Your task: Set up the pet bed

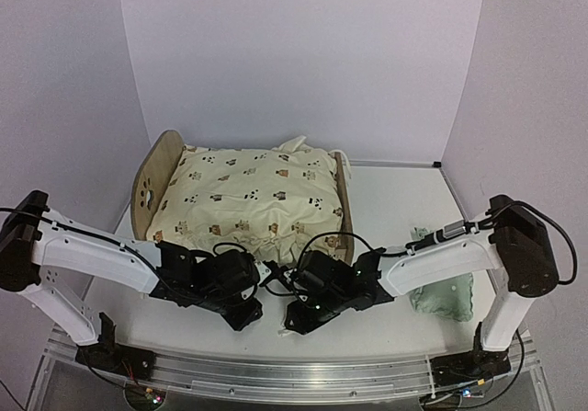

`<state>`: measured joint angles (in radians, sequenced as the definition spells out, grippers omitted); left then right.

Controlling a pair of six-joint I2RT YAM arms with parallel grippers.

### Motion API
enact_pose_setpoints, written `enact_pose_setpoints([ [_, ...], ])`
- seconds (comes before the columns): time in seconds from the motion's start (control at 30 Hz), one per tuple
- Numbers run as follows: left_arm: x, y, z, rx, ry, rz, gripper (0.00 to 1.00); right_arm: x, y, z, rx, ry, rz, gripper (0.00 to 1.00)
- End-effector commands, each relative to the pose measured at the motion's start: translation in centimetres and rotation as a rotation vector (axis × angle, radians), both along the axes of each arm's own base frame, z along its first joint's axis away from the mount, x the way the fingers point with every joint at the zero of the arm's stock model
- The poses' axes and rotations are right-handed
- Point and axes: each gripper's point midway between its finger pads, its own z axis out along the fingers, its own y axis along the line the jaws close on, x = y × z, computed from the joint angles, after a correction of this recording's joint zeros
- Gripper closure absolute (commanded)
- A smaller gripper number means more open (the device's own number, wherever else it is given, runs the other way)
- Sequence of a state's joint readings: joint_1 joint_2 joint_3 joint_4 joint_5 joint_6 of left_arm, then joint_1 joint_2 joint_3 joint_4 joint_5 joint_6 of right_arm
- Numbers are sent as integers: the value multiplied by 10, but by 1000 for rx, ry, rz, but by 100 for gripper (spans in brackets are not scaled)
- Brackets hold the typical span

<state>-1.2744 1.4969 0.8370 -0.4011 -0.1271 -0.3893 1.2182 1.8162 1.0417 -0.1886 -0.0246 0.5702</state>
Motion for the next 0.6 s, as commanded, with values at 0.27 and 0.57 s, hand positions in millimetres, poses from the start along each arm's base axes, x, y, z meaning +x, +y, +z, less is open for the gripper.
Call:
enact_pose_setpoints([
  [0.27,1,-24,44,-165,-56,-37,66,6,-22,30,85,-54,-74,53],
  [0.57,4,-29,48,-189,-68,-46,66,18,-51,1,-38,-81,-218,46],
])
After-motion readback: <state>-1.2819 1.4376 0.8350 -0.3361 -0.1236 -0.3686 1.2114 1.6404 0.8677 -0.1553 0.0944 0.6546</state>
